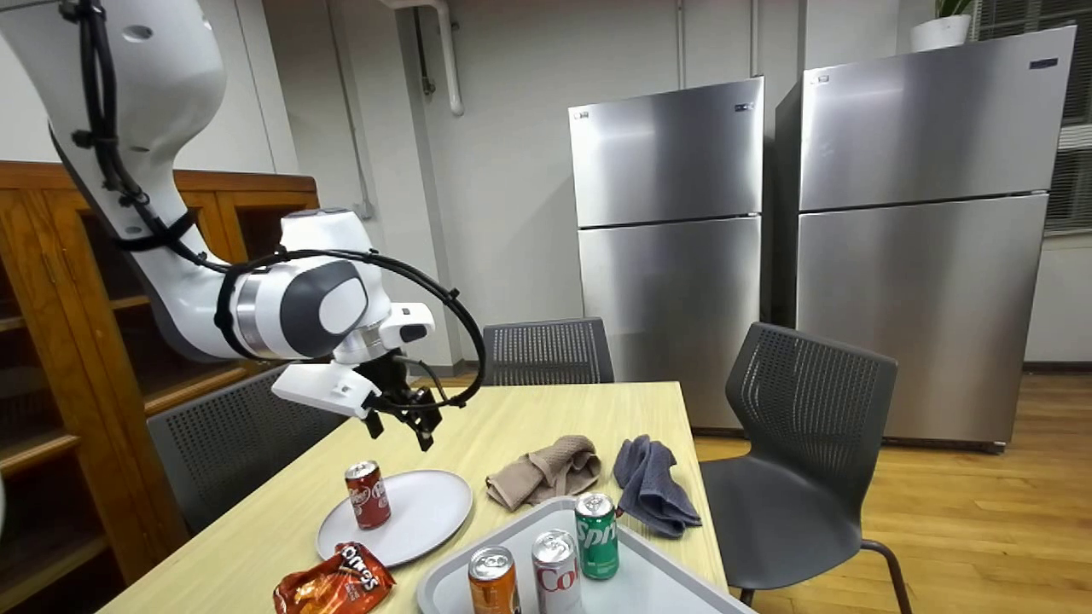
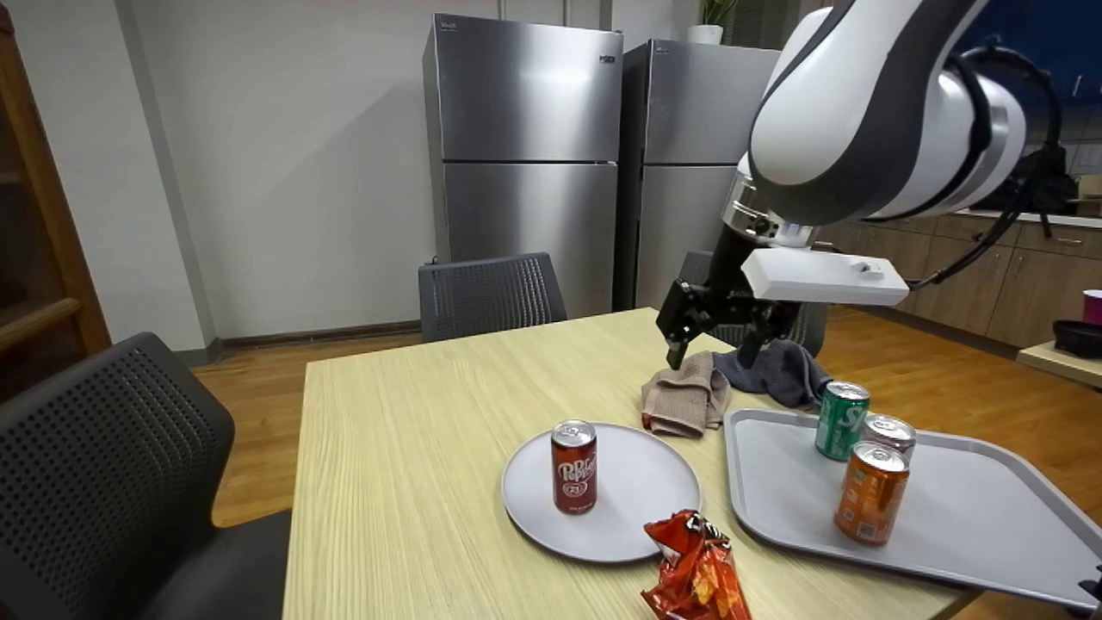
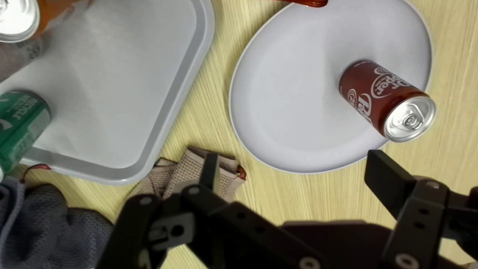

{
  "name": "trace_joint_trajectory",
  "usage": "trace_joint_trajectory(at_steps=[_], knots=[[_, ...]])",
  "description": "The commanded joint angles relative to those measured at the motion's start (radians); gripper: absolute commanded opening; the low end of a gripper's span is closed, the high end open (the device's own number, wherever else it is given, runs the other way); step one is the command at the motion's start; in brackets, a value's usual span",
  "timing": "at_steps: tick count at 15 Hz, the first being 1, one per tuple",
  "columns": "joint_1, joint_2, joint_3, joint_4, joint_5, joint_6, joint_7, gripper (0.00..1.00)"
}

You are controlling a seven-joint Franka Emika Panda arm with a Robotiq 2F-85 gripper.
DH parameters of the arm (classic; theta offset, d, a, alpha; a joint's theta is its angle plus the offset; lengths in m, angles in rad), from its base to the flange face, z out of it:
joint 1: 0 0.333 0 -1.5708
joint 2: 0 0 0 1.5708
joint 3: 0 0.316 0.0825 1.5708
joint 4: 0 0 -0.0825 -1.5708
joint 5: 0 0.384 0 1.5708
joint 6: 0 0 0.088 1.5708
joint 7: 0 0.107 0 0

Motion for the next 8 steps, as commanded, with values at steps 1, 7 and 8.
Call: trace_joint_trajectory(at_steps=[1,7,8], knots=[[-0.025,0.048,0.054,0.068,0.017,-0.04,-0.026,1.0],[-0.019,0.069,0.059,0.063,-0.004,-0.009,0.0,1.0],[-0.02,0.07,0.059,0.064,-0.005,-0.009,0.0,1.0]])
